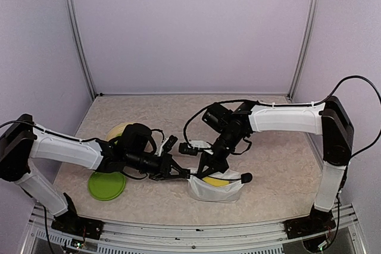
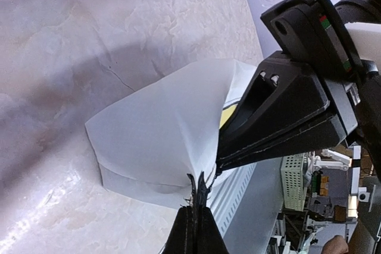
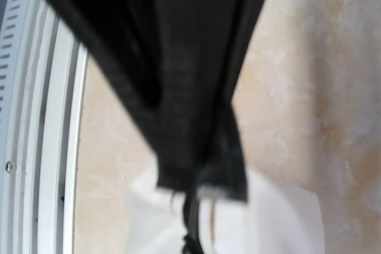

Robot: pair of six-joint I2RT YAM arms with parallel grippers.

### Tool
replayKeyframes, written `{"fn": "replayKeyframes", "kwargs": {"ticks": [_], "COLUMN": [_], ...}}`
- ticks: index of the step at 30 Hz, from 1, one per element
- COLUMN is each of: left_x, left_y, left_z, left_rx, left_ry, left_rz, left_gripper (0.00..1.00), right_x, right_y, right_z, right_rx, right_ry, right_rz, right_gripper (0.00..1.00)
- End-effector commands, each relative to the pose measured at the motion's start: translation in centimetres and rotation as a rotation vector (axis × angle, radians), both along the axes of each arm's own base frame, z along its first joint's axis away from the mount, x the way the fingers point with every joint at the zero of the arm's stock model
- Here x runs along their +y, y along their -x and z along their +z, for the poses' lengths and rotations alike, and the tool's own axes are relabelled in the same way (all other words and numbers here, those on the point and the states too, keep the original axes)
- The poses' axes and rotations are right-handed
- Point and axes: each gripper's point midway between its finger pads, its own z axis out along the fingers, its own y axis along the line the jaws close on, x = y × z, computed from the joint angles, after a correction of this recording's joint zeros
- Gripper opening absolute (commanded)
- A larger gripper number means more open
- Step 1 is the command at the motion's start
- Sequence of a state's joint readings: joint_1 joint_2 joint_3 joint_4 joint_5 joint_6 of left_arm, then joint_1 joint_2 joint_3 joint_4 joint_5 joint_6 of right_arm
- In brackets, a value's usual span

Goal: Sort the hair-cutting tools

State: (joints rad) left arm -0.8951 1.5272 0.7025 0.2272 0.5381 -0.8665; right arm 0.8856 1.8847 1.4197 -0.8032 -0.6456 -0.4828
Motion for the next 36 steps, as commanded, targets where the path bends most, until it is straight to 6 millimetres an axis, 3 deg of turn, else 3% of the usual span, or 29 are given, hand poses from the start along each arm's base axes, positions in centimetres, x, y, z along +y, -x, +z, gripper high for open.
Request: {"fn": "replayKeyframes", "kwargs": {"ticks": [1,19,29,30,35,36], "left_x": [2.5,8.8,9.1,8.8,9.0,9.5], "left_y": [-2.3,-6.2,-6.6,-6.5,-7.3,-7.7], "left_z": [-0.3,0.1,0.1,0.1,2.1,3.1], "left_rx": [-0.095,-0.207,-0.203,-0.202,-0.264,-0.302], "left_ry": [-0.109,-0.239,-0.226,-0.216,-0.230,-0.247], "left_rz": [0.091,0.248,0.245,0.235,0.252,0.264], "left_gripper": [0.00,0.00,0.00,0.03,0.46,0.65], "right_x": [-3.0,-8.6,-9.6,-9.4,-9.0,-9.2], "right_y": [1.8,2.6,1.9,1.9,0.1,-0.4], "right_z": [-0.1,-2.0,-1.5,-1.2,1.1,1.8], "right_rx": [0.064,0.147,0.148,0.146,0.055,0.039], "right_ry": [0.108,0.326,0.323,0.308,0.220,0.194], "right_rz": [0.033,0.033,0.010,0.016,-0.005,-0.017], "right_gripper": [0.00,0.00,0.00,0.02,0.39,0.45]}}
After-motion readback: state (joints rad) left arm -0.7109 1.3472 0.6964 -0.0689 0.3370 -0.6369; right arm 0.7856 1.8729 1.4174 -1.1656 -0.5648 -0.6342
